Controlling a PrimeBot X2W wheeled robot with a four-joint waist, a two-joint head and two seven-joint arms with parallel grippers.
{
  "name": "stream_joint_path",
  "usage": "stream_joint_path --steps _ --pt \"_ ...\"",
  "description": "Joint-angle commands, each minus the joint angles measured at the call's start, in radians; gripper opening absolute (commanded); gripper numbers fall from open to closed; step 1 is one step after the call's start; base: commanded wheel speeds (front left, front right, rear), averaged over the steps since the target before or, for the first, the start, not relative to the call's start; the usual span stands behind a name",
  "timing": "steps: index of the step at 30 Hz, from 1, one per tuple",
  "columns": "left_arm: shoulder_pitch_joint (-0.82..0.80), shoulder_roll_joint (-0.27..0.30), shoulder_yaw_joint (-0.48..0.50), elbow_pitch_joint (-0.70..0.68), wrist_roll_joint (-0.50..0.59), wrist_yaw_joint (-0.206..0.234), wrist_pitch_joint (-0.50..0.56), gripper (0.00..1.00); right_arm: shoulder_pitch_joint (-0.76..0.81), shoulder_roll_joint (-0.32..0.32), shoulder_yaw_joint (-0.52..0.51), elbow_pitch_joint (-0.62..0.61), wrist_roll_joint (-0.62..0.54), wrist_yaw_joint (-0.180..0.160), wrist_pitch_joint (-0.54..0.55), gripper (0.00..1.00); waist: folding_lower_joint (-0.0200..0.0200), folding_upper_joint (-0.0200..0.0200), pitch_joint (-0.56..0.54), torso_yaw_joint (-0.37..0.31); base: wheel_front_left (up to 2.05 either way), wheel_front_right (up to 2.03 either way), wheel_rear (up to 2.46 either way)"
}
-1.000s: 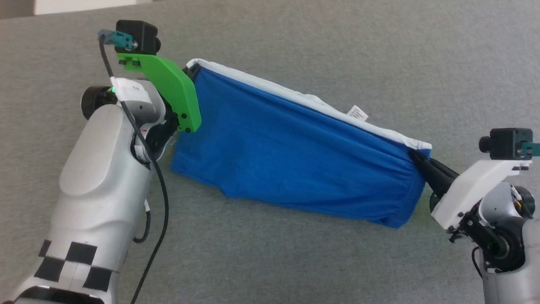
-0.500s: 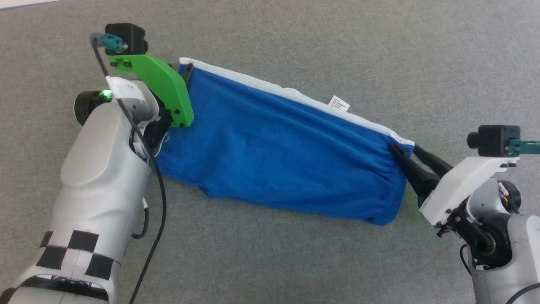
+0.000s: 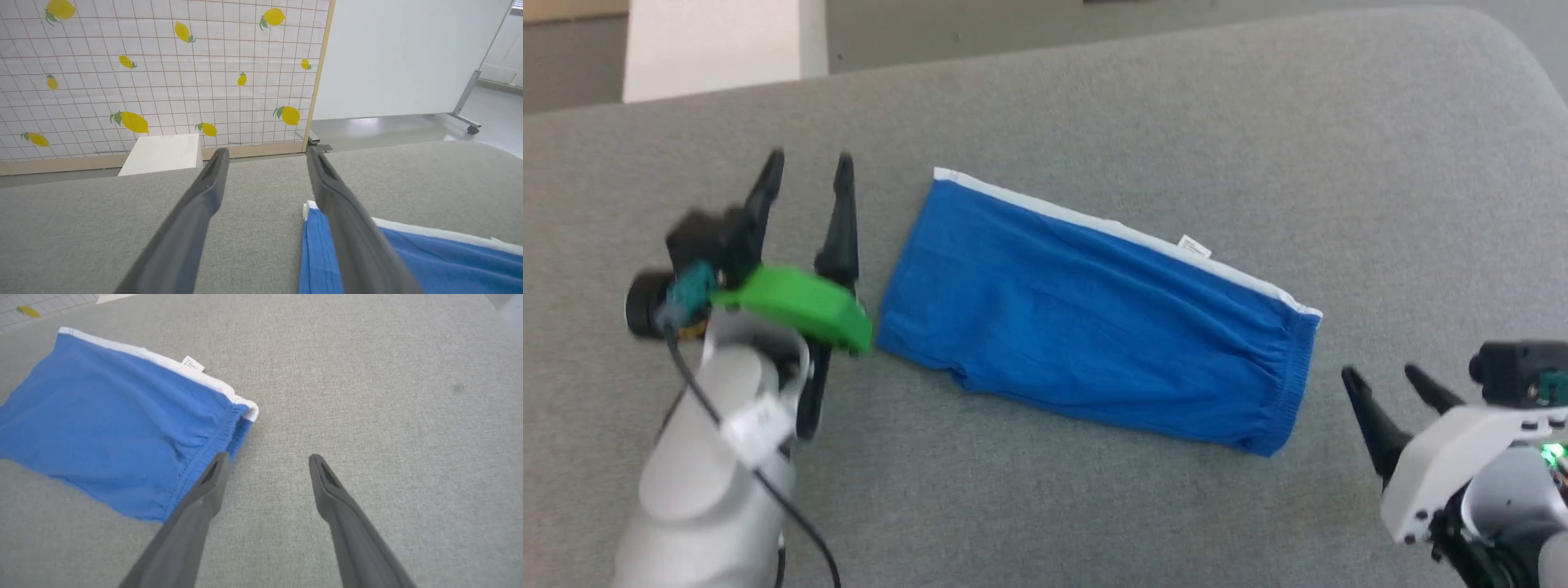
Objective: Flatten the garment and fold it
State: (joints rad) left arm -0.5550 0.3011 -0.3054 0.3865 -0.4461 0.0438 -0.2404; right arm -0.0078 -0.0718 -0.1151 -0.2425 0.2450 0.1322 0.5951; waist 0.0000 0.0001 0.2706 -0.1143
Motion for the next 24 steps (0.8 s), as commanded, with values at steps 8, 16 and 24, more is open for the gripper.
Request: stream_joint_path --steps 8,16,24 --pt "0.329 0.002 0.095 -0.256 0.023 0.095 -0.021 1.00 0.046 0.021 0.000 0.000 -0.006 -0.002 0.116 1.00 0.0000 -0.0001 -0.089 0.088 0.00 0.00 0.00" --pt "0.433 -0.028 0.114 -0.344 0.023 0.105 -0.021 1.00 -0.047 0.021 -0.003 0.206 -0.024 -0.002 0.109 1.00 0.0000 -0.0001 -0.074 0.145 0.00 0.00 0.00" --pt "0.430 -0.041 0.106 -0.326 0.021 0.083 -0.021 1.00 -0.097 0.021 0.026 0.389 -0.052 -0.002 0.094 1.00 0.0000 -0.0001 -0.067 0.180 0.00 0.00 0.00"
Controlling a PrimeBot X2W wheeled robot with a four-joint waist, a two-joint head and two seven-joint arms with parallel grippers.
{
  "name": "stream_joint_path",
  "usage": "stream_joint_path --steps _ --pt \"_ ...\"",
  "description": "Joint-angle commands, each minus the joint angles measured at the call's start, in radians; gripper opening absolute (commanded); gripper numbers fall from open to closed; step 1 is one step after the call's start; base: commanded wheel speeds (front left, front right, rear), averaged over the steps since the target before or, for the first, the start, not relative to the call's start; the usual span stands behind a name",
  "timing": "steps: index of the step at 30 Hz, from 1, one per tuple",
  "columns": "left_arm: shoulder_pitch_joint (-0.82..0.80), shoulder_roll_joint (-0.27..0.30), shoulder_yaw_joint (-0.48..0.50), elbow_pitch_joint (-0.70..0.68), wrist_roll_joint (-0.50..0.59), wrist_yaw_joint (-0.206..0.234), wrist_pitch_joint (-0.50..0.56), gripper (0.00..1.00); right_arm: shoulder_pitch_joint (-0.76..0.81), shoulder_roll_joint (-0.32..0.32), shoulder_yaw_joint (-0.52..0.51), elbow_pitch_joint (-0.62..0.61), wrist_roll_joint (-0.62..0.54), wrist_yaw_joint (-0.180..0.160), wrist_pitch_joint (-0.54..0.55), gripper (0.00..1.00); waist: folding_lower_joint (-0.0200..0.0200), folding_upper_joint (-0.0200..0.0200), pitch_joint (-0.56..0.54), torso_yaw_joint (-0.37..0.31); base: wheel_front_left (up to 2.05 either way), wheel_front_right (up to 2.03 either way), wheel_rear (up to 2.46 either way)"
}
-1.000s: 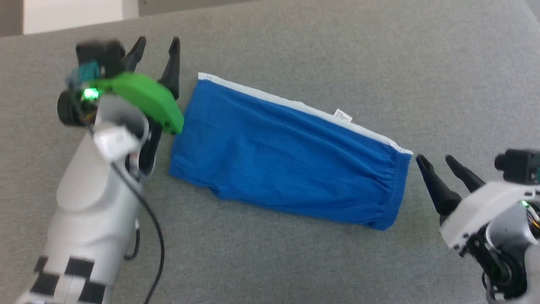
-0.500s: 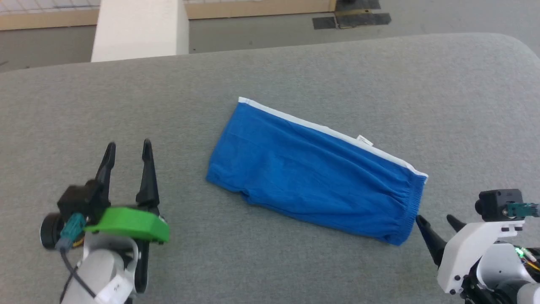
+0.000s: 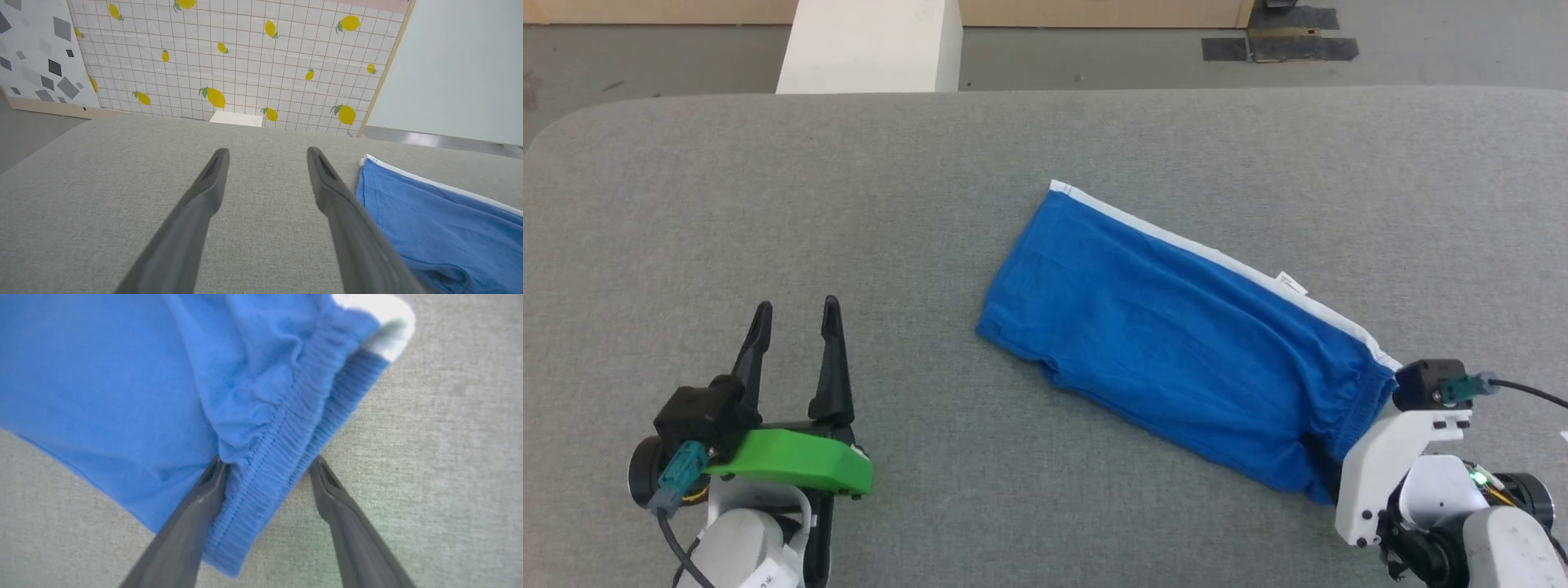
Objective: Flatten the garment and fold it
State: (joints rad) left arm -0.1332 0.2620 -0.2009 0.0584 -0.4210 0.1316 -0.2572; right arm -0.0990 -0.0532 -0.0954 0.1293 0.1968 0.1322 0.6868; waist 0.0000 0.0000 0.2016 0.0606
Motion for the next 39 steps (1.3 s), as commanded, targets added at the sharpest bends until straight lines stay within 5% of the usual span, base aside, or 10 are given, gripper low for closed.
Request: stream_joint_path --steps 1,2,3,5,31,32,33,34,35,39 --pt "0.008 -0.002 0.001 0.005 -0.003 -0.007 -0.004 1.00 -0.008 0.003 0.012 0.033 -0.001 -0.002 0.005 1.00 0.0000 0.0000 0.002 0.007 0.00 0.00 0.00" --pt "0.009 -0.002 0.000 0.009 -0.003 -0.009 -0.004 1.00 -0.010 0.003 0.019 0.050 0.000 -0.002 0.007 1.00 0.0000 0.0000 0.001 0.008 0.00 0.00 0.00" --pt "0.009 -0.002 -0.001 0.013 -0.003 -0.011 -0.004 1.00 -0.012 0.003 0.024 0.060 -0.005 -0.002 0.007 0.42 0.0000 0.0000 0.001 0.009 0.00 0.00 0.00" --pt "0.008 0.001 -0.006 0.020 -0.002 -0.017 -0.004 1.00 -0.017 0.003 0.033 0.078 0.001 -0.002 0.007 0.00 0.0000 0.0000 -0.001 0.010 0.00 0.00 0.00" --pt "-0.488 -0.047 -0.290 0.432 -0.049 -0.028 1.025 1.00 -0.120 0.003 0.116 0.052 0.037 -0.002 -0.028 0.00 0.0000 0.0000 0.089 -0.112 0.00 0.00 0.00" --pt "-0.487 -0.046 -0.291 0.439 -0.055 -0.031 1.037 0.94 -0.121 0.003 0.118 0.054 0.038 -0.002 -0.030 0.00 0.0000 0.0000 0.091 -0.115 0.00 0.00 0.00" --pt "-0.484 -0.047 -0.289 0.443 -0.064 -0.036 1.041 0.31 -0.122 0.003 0.118 0.056 0.039 -0.002 -0.033 0.00 0.0000 0.0000 0.093 -0.117 0.00 0.00 0.00" --pt "-0.477 -0.053 -0.282 0.448 -0.081 -0.039 1.048 0.31 -0.122 0.003 0.117 0.059 0.040 -0.002 -0.035 0.00 0.0000 0.0000 0.093 -0.118 0.00 0.00 0.00" --pt "-0.467 -0.057 -0.281 0.455 -0.098 -0.048 1.067 0.00 -0.121 0.003 0.116 0.061 0.041 -0.002 -0.036 0.00 0.0000 0.0000 0.093 -0.117 0.00 0.00 0.00" --pt "-0.445 -0.067 -0.266 0.453 -0.140 -0.065 1.067 0.00 -0.115 0.003 0.099 0.066 0.032 -0.002 -0.040 0.00 0.0000 0.0000 0.079 -0.101 0.00 0.00 0.00"
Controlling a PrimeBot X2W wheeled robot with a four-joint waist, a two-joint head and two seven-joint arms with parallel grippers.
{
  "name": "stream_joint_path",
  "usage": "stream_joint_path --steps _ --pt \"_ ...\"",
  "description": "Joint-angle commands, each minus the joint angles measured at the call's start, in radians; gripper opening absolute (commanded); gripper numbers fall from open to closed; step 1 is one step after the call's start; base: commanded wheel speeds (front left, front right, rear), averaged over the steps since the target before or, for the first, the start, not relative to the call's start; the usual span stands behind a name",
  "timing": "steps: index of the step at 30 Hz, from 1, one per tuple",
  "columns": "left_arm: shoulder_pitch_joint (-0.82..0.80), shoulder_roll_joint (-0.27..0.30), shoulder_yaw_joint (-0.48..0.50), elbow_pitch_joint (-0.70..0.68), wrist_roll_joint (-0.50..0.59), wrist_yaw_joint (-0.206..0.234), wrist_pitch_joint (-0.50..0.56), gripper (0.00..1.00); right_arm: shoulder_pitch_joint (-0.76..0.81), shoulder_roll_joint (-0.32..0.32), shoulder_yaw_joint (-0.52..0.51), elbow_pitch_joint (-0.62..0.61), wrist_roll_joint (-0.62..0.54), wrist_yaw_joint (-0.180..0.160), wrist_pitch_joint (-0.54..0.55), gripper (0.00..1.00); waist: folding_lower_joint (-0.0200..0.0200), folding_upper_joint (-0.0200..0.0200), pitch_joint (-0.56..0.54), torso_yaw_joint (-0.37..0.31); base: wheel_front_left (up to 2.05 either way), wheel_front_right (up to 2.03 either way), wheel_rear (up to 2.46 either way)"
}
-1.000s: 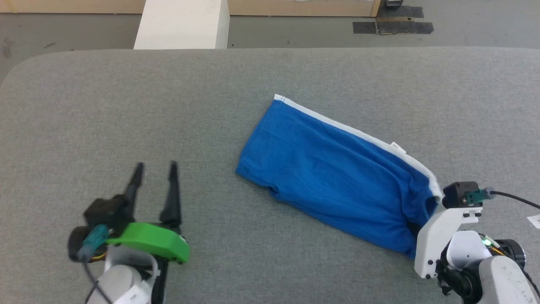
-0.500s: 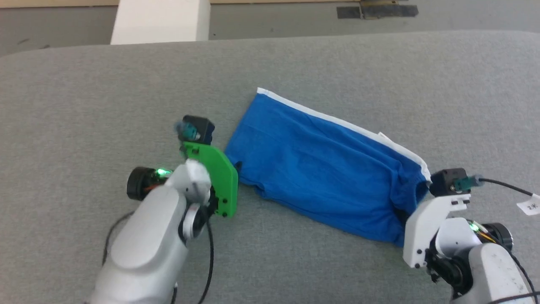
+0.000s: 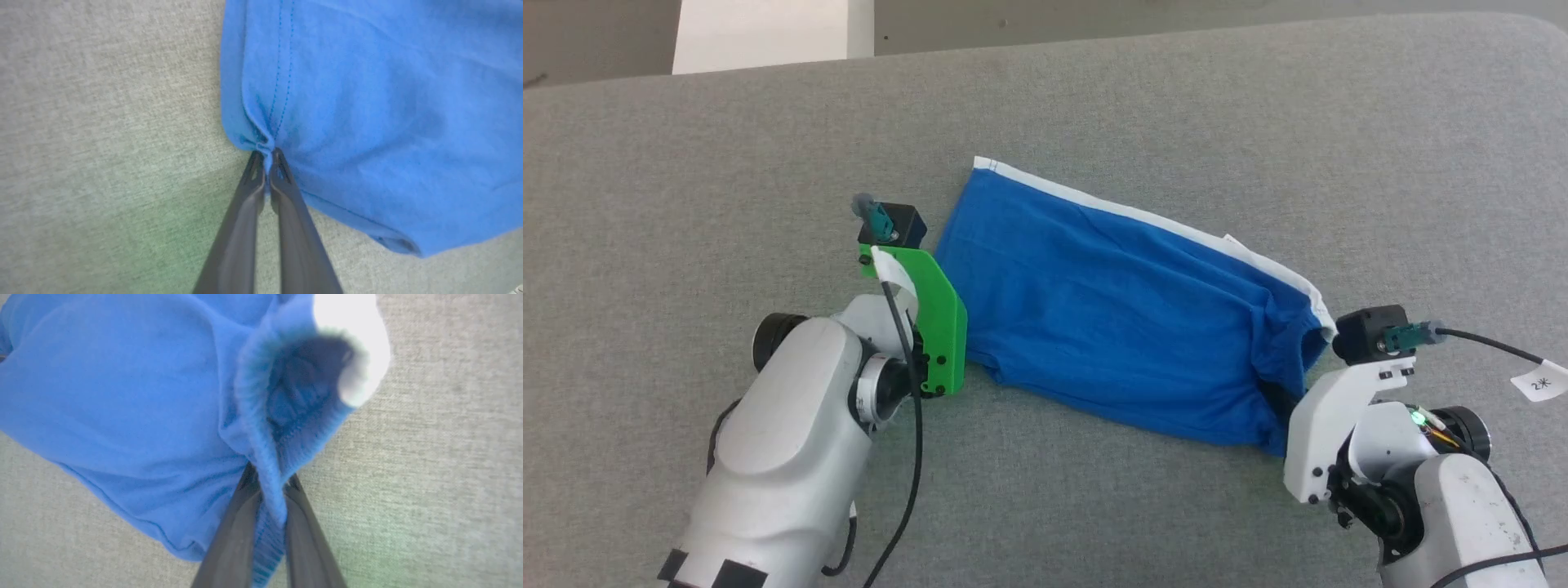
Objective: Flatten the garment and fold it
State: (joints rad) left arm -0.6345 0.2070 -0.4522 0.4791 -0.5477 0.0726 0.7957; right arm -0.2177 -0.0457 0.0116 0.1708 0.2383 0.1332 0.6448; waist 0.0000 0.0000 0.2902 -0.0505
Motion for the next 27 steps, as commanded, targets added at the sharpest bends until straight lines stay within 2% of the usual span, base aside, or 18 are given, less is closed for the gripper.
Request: stream_joint_path --steps 1,9,16,21,24,27 --pt "0.060 -0.014 -0.009 0.032 -0.021 -0.006 0.008 0.00 0.005 -0.005 -0.012 0.025 -0.011 -0.002 0.001 0.00 0.0000 0.0000 -0.015 0.015 0.00 0.00 0.00" --pt "0.071 -0.012 0.078 -0.024 -0.086 -0.006 -0.094 0.00 0.003 -0.012 -0.020 0.007 -0.022 -0.002 0.010 0.00 0.0000 0.0000 -0.075 0.050 0.00 0.00 0.00" --pt "0.172 -0.006 0.137 -0.186 -0.150 -0.018 -0.169 0.00 -0.013 -0.148 0.010 -0.014 0.065 -0.002 0.067 0.00 0.0000 0.0000 -0.121 0.088 0.00 0.00 0.00" --pt "0.332 -0.015 0.158 -0.330 -0.183 0.009 -0.208 0.00 -0.001 -0.237 0.007 -0.028 0.137 -0.002 0.133 0.00 0.0000 0.0000 -0.144 0.109 0.00 0.00 0.00" --pt "0.414 -0.021 0.142 -0.380 -0.195 0.017 -0.199 0.00 0.023 -0.261 -0.009 -0.041 0.157 -0.002 0.155 0.00 0.0000 0.0000 -0.152 0.127 0.00 0.00 0.00" --pt "0.451 -0.020 0.140 -0.406 -0.196 0.033 -0.195 0.00 0.048 -0.254 -0.021 -0.055 0.170 -0.002 0.161 0.00 0.0000 0.0000 -0.154 0.132 0.00 0.00 0.00"
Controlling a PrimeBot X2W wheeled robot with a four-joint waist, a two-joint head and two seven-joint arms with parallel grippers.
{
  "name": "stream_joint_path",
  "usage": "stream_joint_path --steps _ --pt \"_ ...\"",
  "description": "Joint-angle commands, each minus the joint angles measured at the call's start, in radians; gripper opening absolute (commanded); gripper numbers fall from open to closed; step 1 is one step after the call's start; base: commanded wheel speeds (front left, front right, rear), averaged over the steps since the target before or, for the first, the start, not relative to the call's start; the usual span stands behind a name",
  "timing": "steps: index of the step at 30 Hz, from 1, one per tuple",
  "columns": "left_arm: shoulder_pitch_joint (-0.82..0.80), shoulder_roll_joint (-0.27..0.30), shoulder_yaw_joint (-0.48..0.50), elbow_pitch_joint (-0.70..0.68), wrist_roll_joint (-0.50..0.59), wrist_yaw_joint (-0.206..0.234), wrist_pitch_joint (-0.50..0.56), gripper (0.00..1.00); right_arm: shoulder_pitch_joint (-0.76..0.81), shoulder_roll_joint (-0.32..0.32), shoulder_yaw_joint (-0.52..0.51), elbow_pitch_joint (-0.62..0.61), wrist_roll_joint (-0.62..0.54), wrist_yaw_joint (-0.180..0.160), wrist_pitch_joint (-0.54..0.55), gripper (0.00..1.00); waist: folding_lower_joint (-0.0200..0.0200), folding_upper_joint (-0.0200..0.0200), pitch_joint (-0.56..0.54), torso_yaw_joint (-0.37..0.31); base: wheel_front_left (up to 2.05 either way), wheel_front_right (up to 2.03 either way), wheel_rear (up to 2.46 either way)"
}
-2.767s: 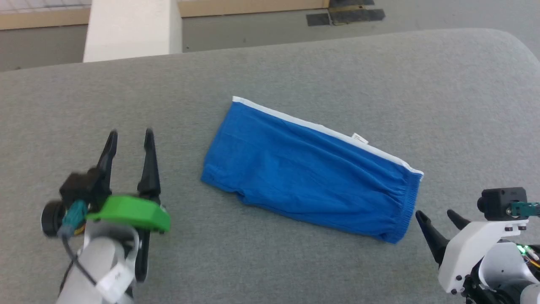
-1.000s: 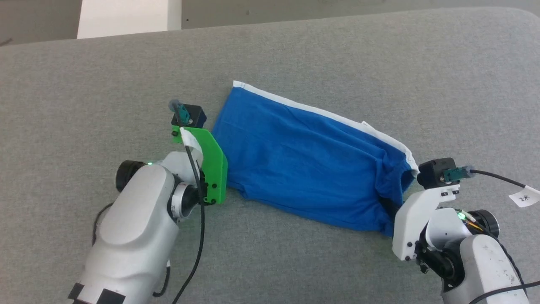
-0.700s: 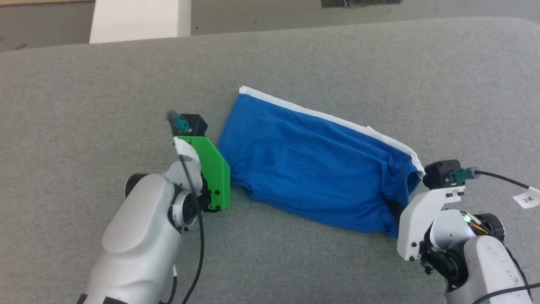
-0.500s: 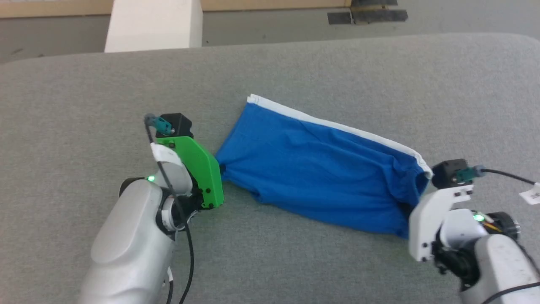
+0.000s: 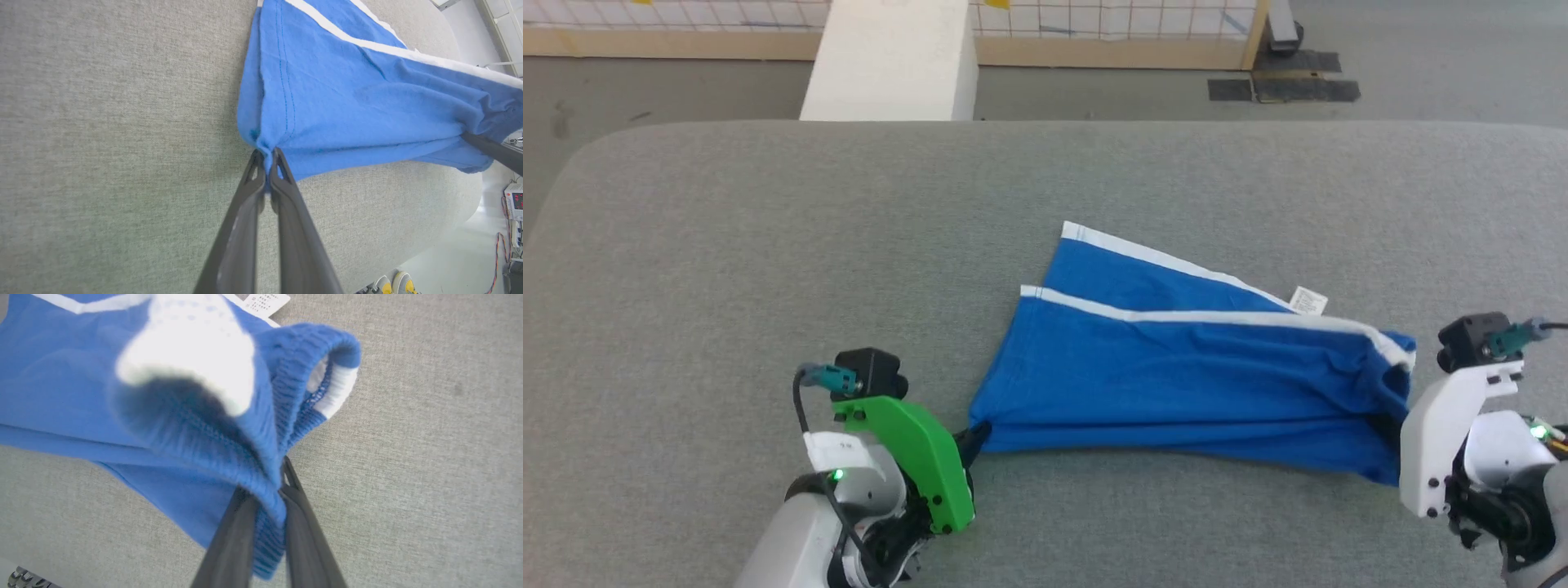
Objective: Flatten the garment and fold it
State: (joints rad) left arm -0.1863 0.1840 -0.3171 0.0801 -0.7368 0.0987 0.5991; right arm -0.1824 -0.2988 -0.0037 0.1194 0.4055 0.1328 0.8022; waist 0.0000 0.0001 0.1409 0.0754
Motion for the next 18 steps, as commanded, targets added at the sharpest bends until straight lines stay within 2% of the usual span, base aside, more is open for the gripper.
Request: stream_joint_path --steps 1,4,5,6,7,11,13,16,18 --pt "0.005 0.004 0.004 -0.011 -0.006 0.010 0.004 0.00 0.018 0.003 -0.007 -0.007 0.003 -0.002 0.004 0.00 0.0000 -0.0001 -0.005 0.006 0.00 0.00 0.00" --pt "0.007 0.008 0.002 -0.005 -0.009 0.035 0.037 0.00 0.029 0.026 -0.006 -0.009 -0.004 -0.002 0.007 0.00 0.0000 -0.0001 -0.002 -0.007 0.00 0.00 0.00" --pt "0.009 0.012 0.001 -0.001 -0.007 0.043 0.048 0.34 0.030 0.032 -0.005 -0.007 -0.009 -0.002 0.005 0.00 0.0000 -0.0001 -0.001 -0.013 0.00 0.00 0.00" --pt "0.013 0.020 -0.001 0.006 -0.002 0.054 0.059 1.00 0.030 0.044 -0.004 -0.004 -0.012 -0.002 0.003 0.35 0.0000 -0.0001 0.000 -0.023 0.00 0.00 0.00" --pt "0.016 0.027 -0.003 0.011 0.007 0.061 0.065 1.00 0.031 0.051 -0.001 -0.003 -0.016 -0.002 0.001 1.00 0.0000 -0.0001 0.002 -0.029 0.00 0.00 0.00" --pt "0.013 0.041 0.024 -0.002 0.043 0.090 0.002 1.00 0.041 0.083 -0.010 -0.013 -0.023 -0.002 -0.047 1.00 0.0000 -0.0001 0.003 -0.054 0.00 0.00 0.00" --pt "-0.006 0.055 0.043 -0.025 0.083 0.095 -0.074 1.00 0.053 0.104 -0.038 -0.030 -0.028 -0.002 -0.087 1.00 0.0000 -0.0001 0.003 -0.062 0.00 0.00 0.00" --pt "-0.047 0.086 0.054 -0.049 0.171 0.075 -0.226 1.00 0.081 0.153 -0.094 -0.066 -0.039 -0.002 -0.150 1.00 0.0000 -0.0001 0.000 -0.074 0.00 0.00 0.00" --pt "-0.075 0.104 0.034 -0.046 0.218 0.035 -0.306 1.00 0.103 0.184 -0.125 -0.091 -0.044 -0.002 -0.177 1.00 0.0000 -0.0001 0.003 -0.081 0.00 0.00 0.00"
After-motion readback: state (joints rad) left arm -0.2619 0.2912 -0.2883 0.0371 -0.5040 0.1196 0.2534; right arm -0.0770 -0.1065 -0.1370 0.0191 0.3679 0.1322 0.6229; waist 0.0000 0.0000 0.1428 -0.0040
